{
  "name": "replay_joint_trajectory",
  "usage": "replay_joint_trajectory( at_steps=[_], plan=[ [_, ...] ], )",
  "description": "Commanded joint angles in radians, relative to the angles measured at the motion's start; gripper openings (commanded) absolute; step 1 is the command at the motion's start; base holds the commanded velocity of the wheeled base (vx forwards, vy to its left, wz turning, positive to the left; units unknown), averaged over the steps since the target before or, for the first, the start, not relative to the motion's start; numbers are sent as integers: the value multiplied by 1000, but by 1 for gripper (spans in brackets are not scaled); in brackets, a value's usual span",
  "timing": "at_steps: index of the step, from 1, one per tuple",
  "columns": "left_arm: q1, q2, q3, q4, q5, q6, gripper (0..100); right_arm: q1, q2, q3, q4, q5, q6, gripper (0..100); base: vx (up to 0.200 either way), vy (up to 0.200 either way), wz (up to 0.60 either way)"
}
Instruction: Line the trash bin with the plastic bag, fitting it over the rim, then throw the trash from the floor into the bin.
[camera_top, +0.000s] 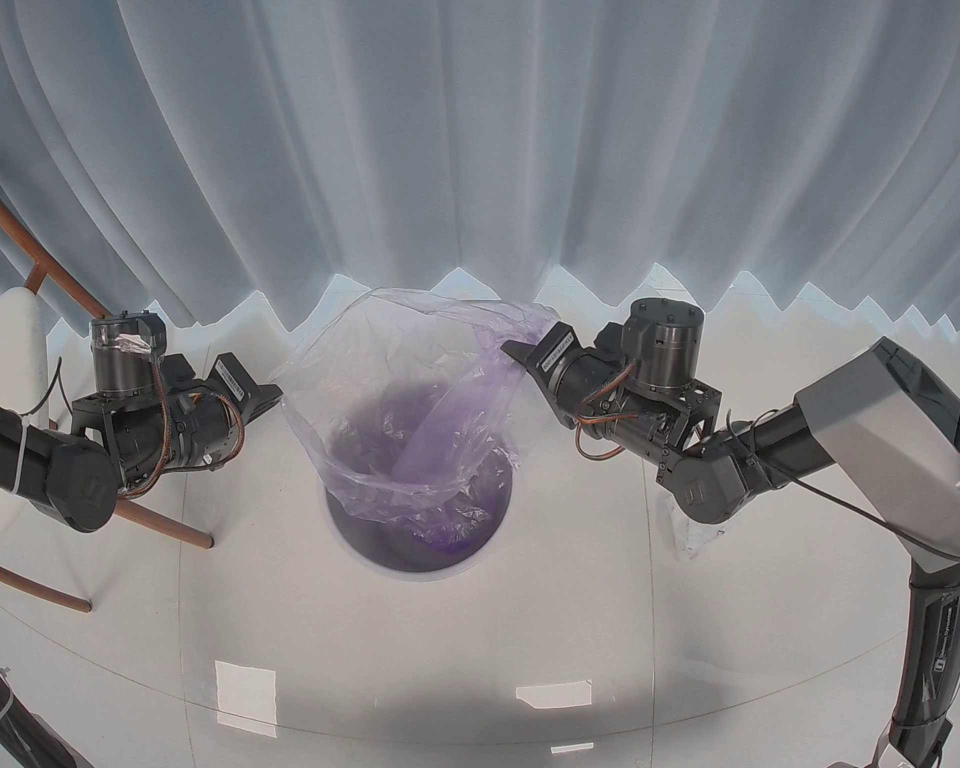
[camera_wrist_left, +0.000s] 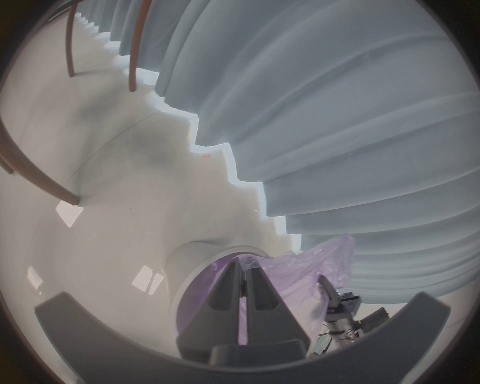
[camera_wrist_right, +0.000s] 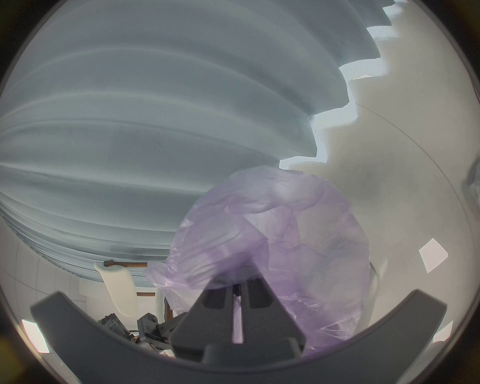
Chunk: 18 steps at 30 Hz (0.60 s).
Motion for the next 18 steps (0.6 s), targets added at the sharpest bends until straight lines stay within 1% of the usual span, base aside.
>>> replay_joint_trajectory(
  at_steps=[1, 4, 18],
  plan=[
    [28, 10, 89, -111, -58, -8, 0, -2, -17, 96, -57, -1, -4, 0, 0, 0, 0],
    [34, -8, 109, -110, -52, -5, 0, -2, -30, 118, -59, -1, -4, 0, 0, 0, 0],
    [-4, -28, 143, -121, -49, 3, 0, 1, -31, 129, -59, -1, -4, 0, 200, 0, 0]
  ],
)
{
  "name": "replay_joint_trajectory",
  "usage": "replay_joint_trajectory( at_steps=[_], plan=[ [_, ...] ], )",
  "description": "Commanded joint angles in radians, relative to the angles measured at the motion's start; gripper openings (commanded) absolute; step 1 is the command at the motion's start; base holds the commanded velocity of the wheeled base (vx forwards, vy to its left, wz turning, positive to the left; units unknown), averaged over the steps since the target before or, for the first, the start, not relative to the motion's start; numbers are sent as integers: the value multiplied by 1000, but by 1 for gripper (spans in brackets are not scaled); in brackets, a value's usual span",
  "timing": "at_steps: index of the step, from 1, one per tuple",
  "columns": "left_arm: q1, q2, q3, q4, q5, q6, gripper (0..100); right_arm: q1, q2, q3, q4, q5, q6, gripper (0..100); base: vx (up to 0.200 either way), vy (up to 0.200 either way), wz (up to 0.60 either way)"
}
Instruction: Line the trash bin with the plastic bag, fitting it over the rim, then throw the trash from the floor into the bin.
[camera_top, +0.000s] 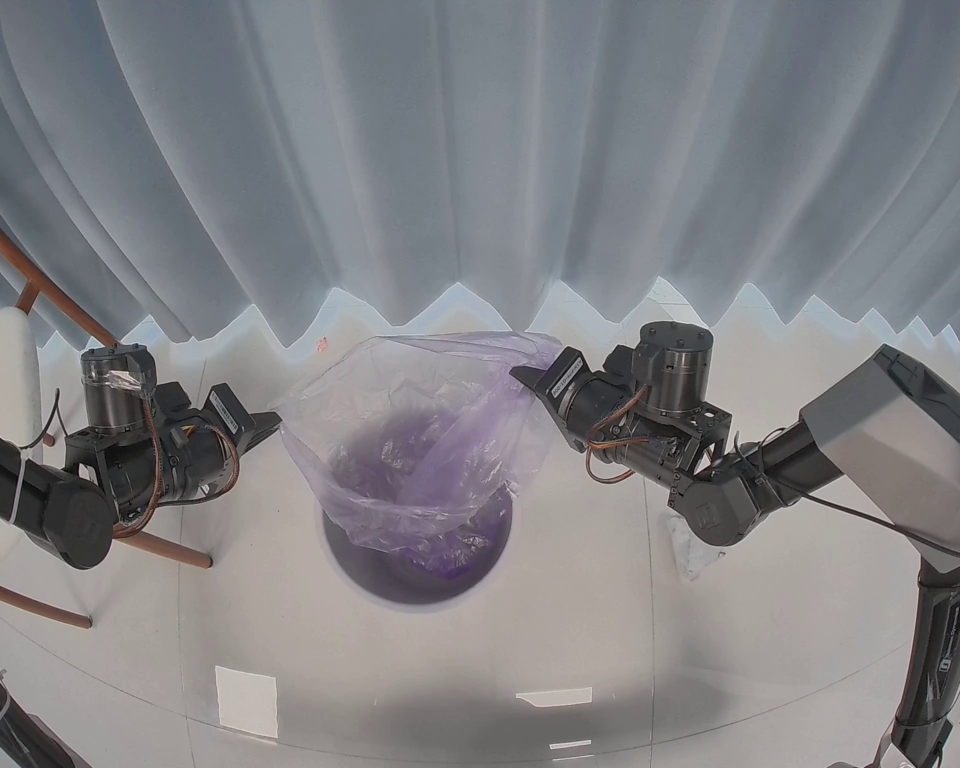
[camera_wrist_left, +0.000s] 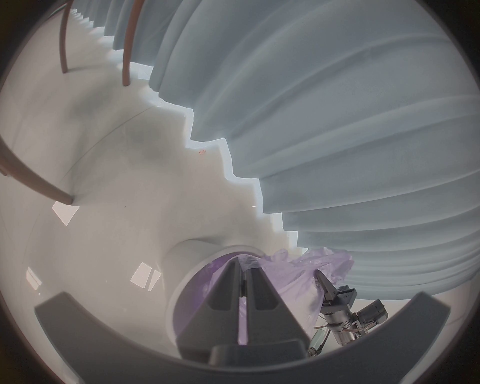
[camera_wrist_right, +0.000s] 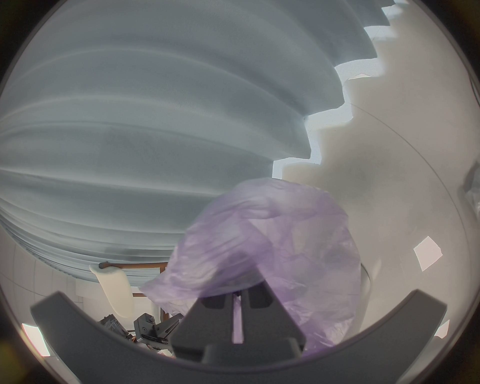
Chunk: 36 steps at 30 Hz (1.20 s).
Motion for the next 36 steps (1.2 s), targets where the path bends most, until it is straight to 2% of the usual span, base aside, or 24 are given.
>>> replay_joint_trajectory(
  at_steps=[1, 9, 15, 19, 20, 23, 24, 36],
  plan=[
    [-13, -4, 1, -8, 2, 0, 0, 1, -4, 8, 0, 1, -1, 0, 200, 0, 0],
    [-3, 8, -47, 4, 4, -13, 0, 2, -3, 13, 0, 1, -1, 0, 0, 0, 0],
    [13, 5, -44, 20, 60, -8, 0, 18, -34, 68, -4, 1, 0, 0, 0, 0, 0],
    [1, -46, -6, 144, 71, 0, 0, 24, -78, 169, -6, 4, 2, 0, 0, 0, 0],
    [-16, -87, 13, 211, 62, -2, 0, 27, -96, 224, -18, 4, 3, 0, 0, 0, 0],
    [-35, -115, 19, 262, 59, -7, 0, 25, -104, 286, -58, 5, 2, 0, 0, 0, 0],
    [-36, -112, 21, 293, 60, -5, 0, 19, -101, 339, -118, 5, 0, 0, 0, 0, 0],
    [8, -79, 25, 300, 57, -2, 0, -10, -87, 391, -147, 7, 2, 0, 0, 0, 0]
  ],
)
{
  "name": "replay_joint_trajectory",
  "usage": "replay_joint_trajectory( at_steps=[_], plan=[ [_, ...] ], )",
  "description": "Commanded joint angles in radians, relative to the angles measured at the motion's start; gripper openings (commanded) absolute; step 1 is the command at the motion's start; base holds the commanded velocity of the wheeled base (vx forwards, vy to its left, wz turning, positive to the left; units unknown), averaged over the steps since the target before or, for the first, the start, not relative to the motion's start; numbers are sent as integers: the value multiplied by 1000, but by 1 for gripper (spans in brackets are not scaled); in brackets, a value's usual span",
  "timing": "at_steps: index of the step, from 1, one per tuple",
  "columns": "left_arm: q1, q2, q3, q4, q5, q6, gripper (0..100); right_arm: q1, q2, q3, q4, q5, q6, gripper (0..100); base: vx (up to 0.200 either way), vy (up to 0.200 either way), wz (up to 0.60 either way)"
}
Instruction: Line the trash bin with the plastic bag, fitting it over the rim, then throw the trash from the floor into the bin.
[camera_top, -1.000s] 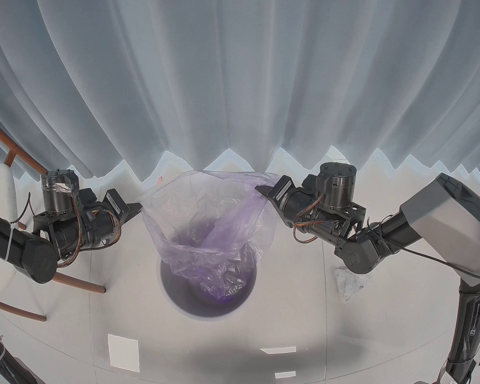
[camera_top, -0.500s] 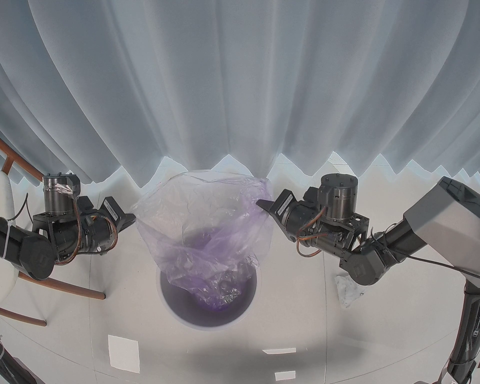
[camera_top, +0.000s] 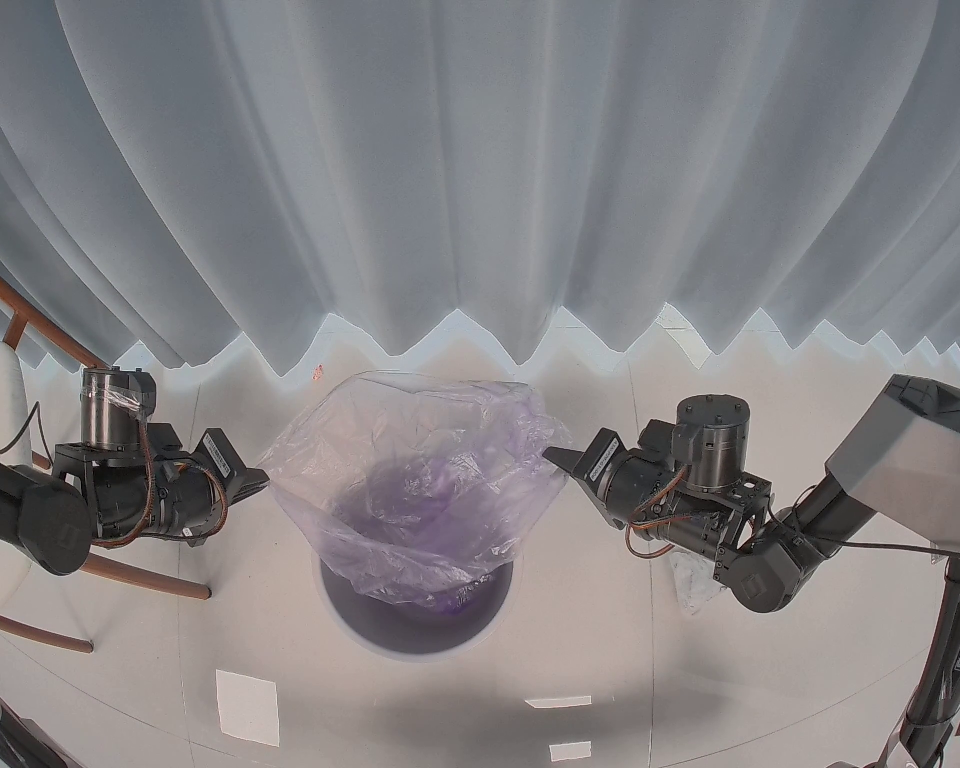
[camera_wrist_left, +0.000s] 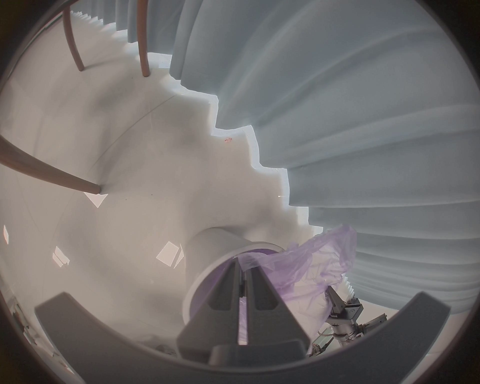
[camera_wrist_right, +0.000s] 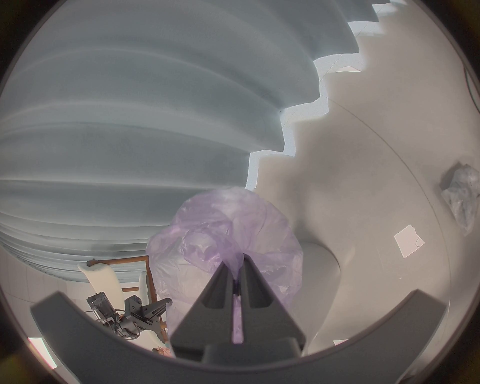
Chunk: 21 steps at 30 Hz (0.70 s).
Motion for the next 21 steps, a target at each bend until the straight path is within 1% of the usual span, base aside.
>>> replay_joint_trajectory(
  at_steps=[1, 3, 5, 10, 11, 12, 17, 21],
  plan=[
    [39, 37, -3, -4, -3, -1, 0, -24, 8, 14, -1, 1, 0, 0, 0, 0, 0],
    [62, 80, -18, -13, -3, 0, 0, -33, 28, 7, -2, 1, 0, 0, 0, 0, 0],
    [82, 140, -64, -16, -14, -1, 0, -45, 59, -19, -2, 2, 0, 0, 0, 0, 0],
    [110, 209, -125, -11, -77, -1, 0, -56, 117, -107, 5, 1, 3, 0, 0, 0, 0],
    [110, 209, -125, -11, -77, -1, 0, -56, 117, -107, 5, 1, 3, 0, 0, 0, 0],
    [122, 227, -132, -10, -88, -1, 0, -79, 132, -116, 8, 1, 3, 0, 0, 0, 0],
    [156, 269, -132, -10, -98, 0, 0, -120, 161, -99, -1, 2, 5, 0, 0, 0, 0],
    [157, 284, -119, -7, -117, 0, 0, -122, 161, -65, -11, 11, 5, 0, 0, 0, 0]
  ],
)
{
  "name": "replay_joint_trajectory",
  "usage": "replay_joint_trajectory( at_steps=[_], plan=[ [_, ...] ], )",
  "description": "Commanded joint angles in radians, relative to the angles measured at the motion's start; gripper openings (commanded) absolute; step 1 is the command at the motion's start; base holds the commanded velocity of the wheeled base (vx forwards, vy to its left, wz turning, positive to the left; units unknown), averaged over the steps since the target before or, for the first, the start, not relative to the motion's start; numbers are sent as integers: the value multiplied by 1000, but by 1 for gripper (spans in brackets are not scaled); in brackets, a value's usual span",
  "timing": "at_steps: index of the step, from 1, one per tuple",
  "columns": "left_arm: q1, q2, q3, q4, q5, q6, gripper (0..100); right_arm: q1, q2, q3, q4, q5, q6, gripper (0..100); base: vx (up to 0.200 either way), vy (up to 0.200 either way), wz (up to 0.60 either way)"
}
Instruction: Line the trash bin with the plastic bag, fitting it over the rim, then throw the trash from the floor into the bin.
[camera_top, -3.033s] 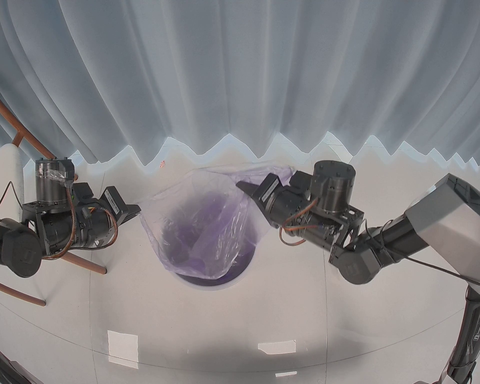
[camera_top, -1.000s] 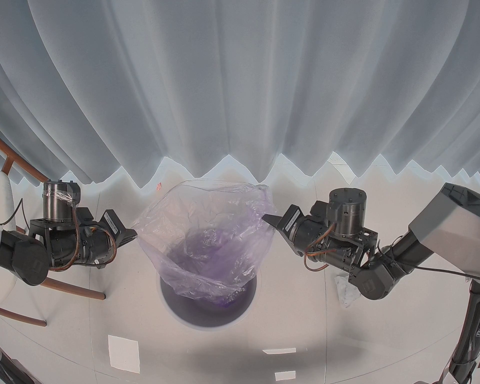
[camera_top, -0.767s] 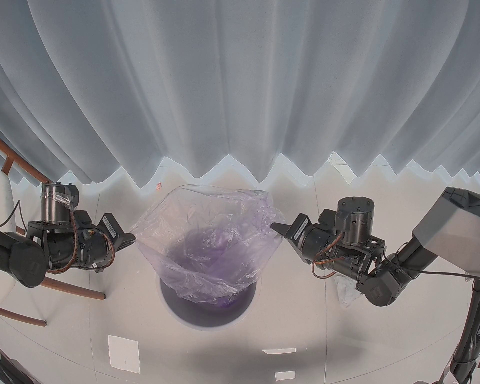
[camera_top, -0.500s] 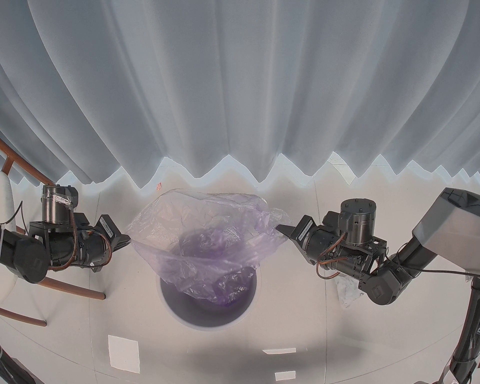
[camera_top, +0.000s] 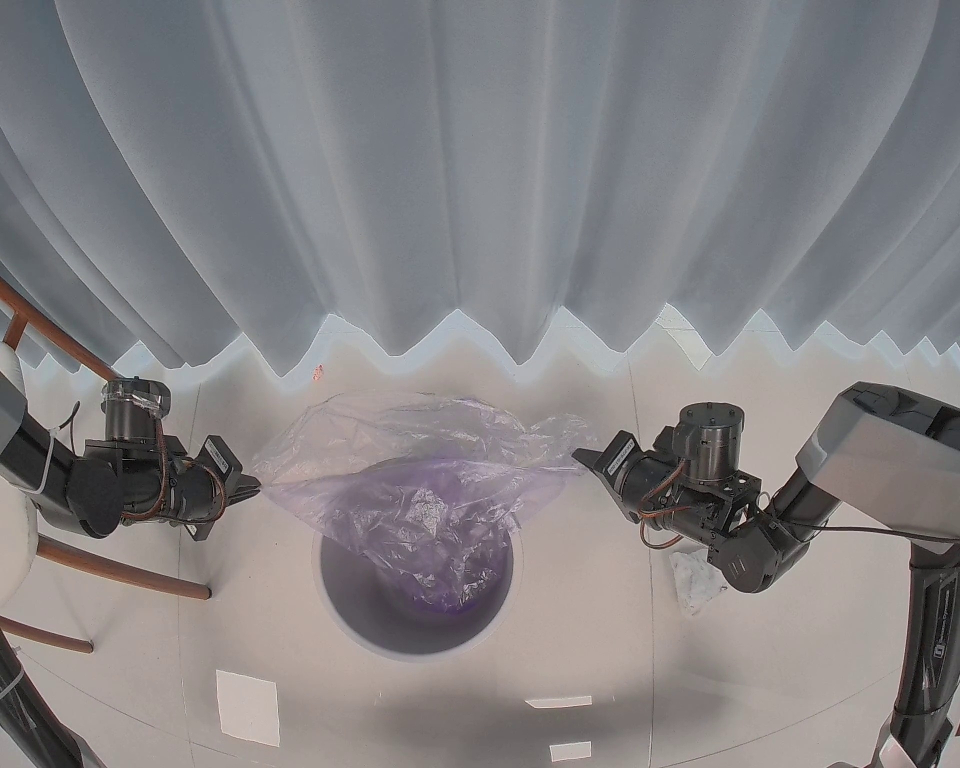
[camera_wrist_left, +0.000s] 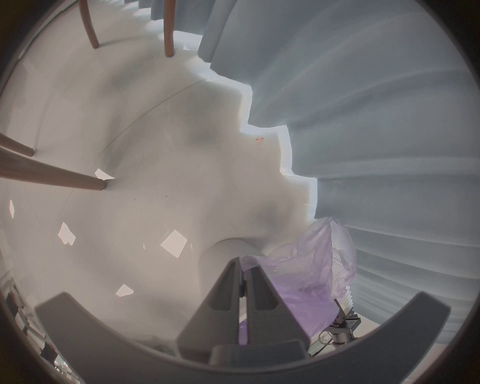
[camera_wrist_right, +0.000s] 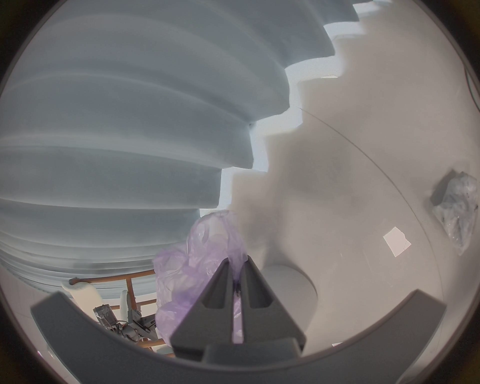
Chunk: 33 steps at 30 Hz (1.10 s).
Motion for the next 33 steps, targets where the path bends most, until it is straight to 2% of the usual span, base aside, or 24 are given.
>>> replay_joint_trajectory(
  at_steps=[1, 6, 9, 14, 18, 26, 33],
  plan=[
    [8, 41, 13, 1, -7, 0, 0, -9, 23, 38, -23, 13, 0, 0, 0, 0, 0],
    [0, 21, 68, -5, -16, 0, 0, 6, 17, 150, -161, 19, -1, 0, 0, 0, 0],
    [-3, -49, 112, 1, -34, 0, 0, 20, -2, 211, -221, 27, -3, 0, 0, 0, 0],
    [0, -78, 168, 1, -44, 7, 0, 25, -17, 269, -229, 41, -1, 0, 0, 0, 0],
    [29, -58, 197, -1, -47, 82, 0, 37, -13, 306, -254, 42, -1, 0, 0, 0, 0],
    [43, -57, 247, -9, -48, 87, 0, 39, -17, 357, -263, 44, -3, 0, 0, 0, 0],
    [41, -23, 238, -15, -47, 90, 0, 39, 0, 346, -267, 54, -3, 0, 0, 0, 0]
  ],
)
